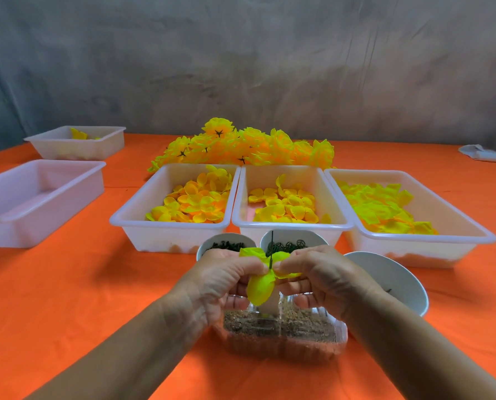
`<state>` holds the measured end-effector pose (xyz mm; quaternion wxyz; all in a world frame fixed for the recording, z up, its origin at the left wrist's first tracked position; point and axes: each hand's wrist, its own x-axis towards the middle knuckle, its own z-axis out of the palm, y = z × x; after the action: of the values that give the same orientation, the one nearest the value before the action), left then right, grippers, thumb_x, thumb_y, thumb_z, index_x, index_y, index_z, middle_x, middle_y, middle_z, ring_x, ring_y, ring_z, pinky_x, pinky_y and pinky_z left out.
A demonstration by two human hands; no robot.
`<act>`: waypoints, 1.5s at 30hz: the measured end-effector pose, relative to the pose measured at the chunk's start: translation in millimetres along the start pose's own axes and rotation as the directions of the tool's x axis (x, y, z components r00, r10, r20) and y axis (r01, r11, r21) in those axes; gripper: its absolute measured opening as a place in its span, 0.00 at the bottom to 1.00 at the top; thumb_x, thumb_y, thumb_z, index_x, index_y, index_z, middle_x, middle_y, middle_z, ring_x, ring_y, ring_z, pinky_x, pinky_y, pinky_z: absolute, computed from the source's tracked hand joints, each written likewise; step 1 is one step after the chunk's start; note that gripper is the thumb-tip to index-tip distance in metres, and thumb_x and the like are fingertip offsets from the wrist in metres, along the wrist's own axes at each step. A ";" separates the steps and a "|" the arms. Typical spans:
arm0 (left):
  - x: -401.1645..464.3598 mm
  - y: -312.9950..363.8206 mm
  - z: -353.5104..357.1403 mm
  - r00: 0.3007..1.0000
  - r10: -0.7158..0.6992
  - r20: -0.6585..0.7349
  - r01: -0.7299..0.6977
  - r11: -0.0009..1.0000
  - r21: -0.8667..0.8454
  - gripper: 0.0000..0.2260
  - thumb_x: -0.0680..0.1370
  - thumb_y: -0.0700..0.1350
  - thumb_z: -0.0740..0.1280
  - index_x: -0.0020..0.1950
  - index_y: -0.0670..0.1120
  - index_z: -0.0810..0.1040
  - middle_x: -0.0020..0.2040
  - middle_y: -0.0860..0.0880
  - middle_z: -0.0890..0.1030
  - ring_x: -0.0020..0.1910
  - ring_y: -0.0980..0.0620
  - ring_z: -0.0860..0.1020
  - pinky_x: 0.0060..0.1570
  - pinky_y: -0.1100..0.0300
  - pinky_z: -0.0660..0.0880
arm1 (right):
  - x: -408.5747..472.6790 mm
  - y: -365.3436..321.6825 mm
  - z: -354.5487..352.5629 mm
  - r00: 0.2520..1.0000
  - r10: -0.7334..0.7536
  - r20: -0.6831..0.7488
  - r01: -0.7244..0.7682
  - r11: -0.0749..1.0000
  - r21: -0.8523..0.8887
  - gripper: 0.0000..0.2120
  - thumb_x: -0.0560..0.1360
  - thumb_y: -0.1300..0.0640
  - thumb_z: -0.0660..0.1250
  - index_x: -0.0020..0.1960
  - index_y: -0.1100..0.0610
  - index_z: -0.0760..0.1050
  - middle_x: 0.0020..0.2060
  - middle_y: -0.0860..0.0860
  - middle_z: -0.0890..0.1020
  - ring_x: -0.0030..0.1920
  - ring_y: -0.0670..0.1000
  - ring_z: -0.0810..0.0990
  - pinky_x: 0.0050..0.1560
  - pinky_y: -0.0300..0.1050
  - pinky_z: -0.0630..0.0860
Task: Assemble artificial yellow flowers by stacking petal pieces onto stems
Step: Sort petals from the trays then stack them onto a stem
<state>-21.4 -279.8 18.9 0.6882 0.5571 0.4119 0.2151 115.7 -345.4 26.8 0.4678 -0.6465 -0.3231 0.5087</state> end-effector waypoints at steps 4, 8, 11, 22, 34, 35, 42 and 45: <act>2.4 3.1 -1.9 1.000 -0.018 0.011 0.018 0.999 0.028 0.07 0.73 0.37 0.69 0.34 0.44 0.77 0.25 0.49 0.77 0.21 0.56 0.74 0.20 0.68 0.69 | 1.5 0.8 -1.8 1.000 -0.005 -0.021 0.004 1.000 -0.021 0.13 0.71 0.66 0.69 0.30 0.56 0.74 0.23 0.51 0.78 0.20 0.44 0.72 0.23 0.33 0.64; 4.2 6.7 -3.1 0.997 -0.066 0.036 0.064 0.997 0.049 0.07 0.73 0.37 0.69 0.36 0.43 0.77 0.25 0.48 0.78 0.21 0.56 0.74 0.20 0.67 0.70 | 1.4 2.3 -1.6 1.000 0.024 -0.001 -0.024 1.000 0.003 0.20 0.72 0.66 0.68 0.22 0.57 0.74 0.22 0.50 0.76 0.20 0.44 0.70 0.23 0.32 0.63; 5.2 6.0 -4.9 0.995 -0.094 0.045 0.092 0.994 0.052 0.06 0.73 0.38 0.70 0.36 0.44 0.78 0.26 0.48 0.78 0.22 0.56 0.74 0.20 0.68 0.70 | -1.3 4.5 -1.8 0.999 0.037 -0.007 -0.037 0.999 0.040 0.17 0.72 0.64 0.69 0.25 0.56 0.74 0.23 0.50 0.77 0.21 0.44 0.70 0.22 0.32 0.64; -13.5 -4.5 -7.9 0.659 0.723 -0.207 -0.537 0.645 0.544 0.11 0.63 0.45 0.78 0.41 0.54 0.80 0.42 0.55 0.79 0.38 0.61 0.74 0.39 0.72 0.70 | -9.6 12.6 -1.4 0.998 0.002 -0.071 0.002 0.999 0.053 0.09 0.71 0.60 0.71 0.51 0.57 0.76 0.32 0.50 0.83 0.23 0.44 0.77 0.23 0.33 0.69; -2.5 -11.2 3.7 0.674 0.735 -0.075 -0.585 0.593 0.553 0.09 0.64 0.41 0.79 0.31 0.52 0.81 0.34 0.54 0.79 0.36 0.57 0.77 0.38 0.63 0.73 | -10.9 -2.0 -30.7 0.883 -0.333 -0.330 0.218 0.915 -0.340 0.13 0.70 0.60 0.73 0.53 0.54 0.77 0.38 0.51 0.80 0.30 0.44 0.76 0.27 0.33 0.68; -2.4 -10.5 4.2 0.671 0.738 -0.071 -0.582 0.583 0.567 0.09 0.64 0.40 0.79 0.31 0.51 0.81 0.34 0.54 0.79 0.36 0.56 0.77 0.38 0.62 0.72 | -4.2 -7.8 -41.0 0.839 -0.404 -0.365 0.249 0.880 -0.404 0.10 0.70 0.61 0.72 0.51 0.55 0.79 0.37 0.51 0.80 0.32 0.46 0.77 0.31 0.35 0.69; -3.9 -8.2 5.8 0.710 0.702 -0.061 -0.552 0.608 0.571 0.09 0.65 0.40 0.78 0.31 0.50 0.80 0.34 0.53 0.79 0.36 0.57 0.75 0.38 0.68 0.69 | 56.3 -20.1 -50.2 0.864 -0.495 -0.088 0.262 0.592 -0.762 0.07 0.71 0.65 0.70 0.47 0.58 0.84 0.45 0.54 0.85 0.45 0.49 0.81 0.47 0.39 0.75; -5.9 -7.7 5.8 0.715 0.696 -0.060 -0.549 0.613 0.568 0.09 0.65 0.40 0.78 0.31 0.50 0.80 0.34 0.54 0.78 0.35 0.59 0.74 0.38 0.69 0.69 | 78.6 -12.2 -39.4 0.912 -0.407 0.049 0.245 0.445 -0.861 0.10 0.70 0.64 0.71 0.50 0.57 0.84 0.48 0.54 0.85 0.50 0.50 0.81 0.47 0.37 0.72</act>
<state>-21.3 -290.0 13.8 0.3304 0.7917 0.3223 0.4003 175.7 -281.8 12.1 0.2037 -0.7560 -0.6087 0.1282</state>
